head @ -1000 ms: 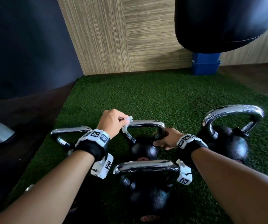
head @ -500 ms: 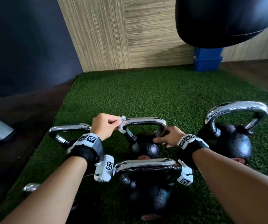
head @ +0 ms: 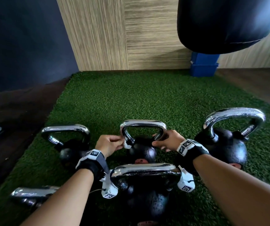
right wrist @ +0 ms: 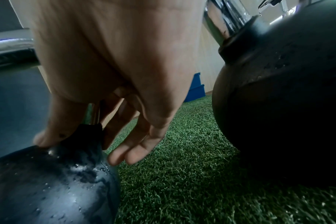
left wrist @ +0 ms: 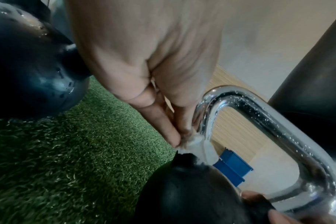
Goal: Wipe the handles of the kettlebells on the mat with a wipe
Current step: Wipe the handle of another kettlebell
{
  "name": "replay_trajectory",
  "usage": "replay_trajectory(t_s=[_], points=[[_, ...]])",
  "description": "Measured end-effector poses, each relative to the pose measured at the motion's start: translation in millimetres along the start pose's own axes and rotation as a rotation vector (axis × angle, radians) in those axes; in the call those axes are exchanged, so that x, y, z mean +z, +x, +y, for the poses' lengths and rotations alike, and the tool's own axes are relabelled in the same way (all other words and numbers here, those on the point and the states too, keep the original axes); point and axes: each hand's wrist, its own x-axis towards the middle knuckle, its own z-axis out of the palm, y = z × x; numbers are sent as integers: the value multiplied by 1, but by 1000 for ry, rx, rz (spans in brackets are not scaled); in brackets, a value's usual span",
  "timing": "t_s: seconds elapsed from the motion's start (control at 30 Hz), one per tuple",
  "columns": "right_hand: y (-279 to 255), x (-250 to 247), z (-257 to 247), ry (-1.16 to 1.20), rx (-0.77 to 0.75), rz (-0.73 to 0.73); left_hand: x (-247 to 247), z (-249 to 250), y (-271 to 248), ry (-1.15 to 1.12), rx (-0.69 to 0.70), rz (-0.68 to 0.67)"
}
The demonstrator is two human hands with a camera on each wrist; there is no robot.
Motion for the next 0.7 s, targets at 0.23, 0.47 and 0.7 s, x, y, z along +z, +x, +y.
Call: replay_trajectory(t_s=[0.23,0.47,0.7], points=[[-7,-17,-15,-315,45,-133,-4,4,-3,-54,-4,-19],[-21,-28,-31,-651,-21,-299,25,35,37,142,-46,-60],[-23,-4,-52,-538,-36,-425,63,64,52,207,-89,-63]])
